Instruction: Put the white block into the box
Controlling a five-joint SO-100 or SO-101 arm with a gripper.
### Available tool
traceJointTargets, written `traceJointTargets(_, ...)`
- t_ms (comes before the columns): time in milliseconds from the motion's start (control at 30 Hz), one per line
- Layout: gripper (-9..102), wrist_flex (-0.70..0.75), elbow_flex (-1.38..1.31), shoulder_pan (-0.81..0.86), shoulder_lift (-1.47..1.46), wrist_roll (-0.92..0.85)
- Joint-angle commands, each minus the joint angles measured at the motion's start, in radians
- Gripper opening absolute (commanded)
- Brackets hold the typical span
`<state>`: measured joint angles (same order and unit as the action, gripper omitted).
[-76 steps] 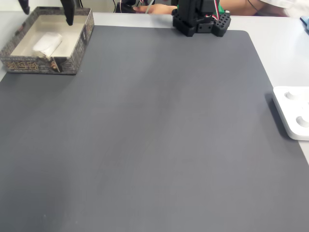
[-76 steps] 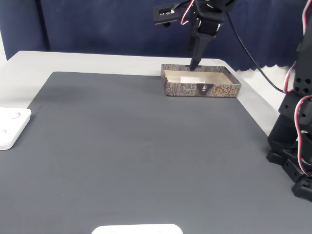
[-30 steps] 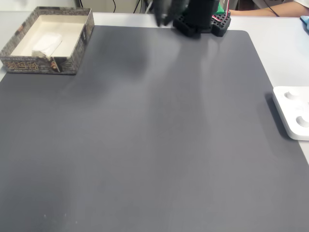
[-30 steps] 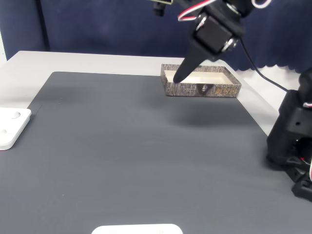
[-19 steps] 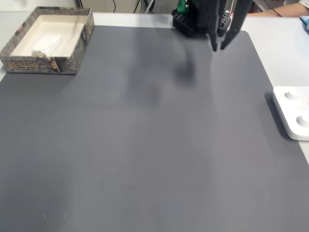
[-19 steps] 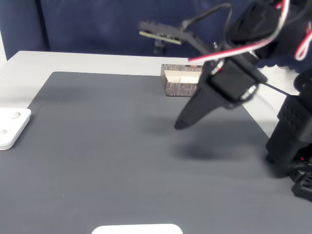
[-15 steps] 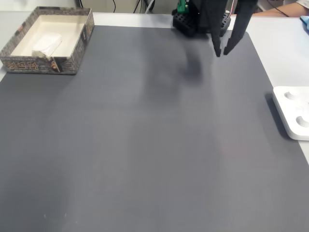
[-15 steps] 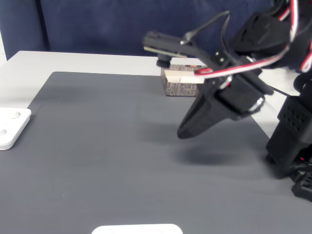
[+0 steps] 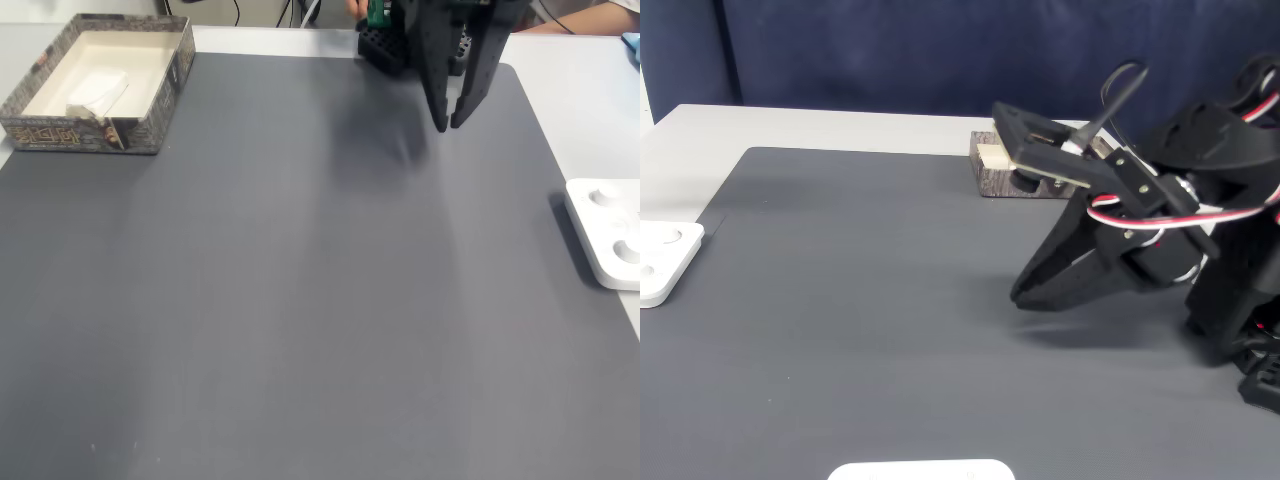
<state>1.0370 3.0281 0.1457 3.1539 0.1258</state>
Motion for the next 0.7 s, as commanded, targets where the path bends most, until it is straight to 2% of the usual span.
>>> traceJointTargets(0,-2,-0.018,0.026,0.011,0.086,0.003)
traceJointTargets(333,-2,0.077,0.063,0.015,0.167,-0.02)
traceJointTargets(467,-2,0.179,0.064,0.014,0.167,-0.106)
traceJointTargets(667,-1,0.181,0.064,0.017,0.169,-0.061)
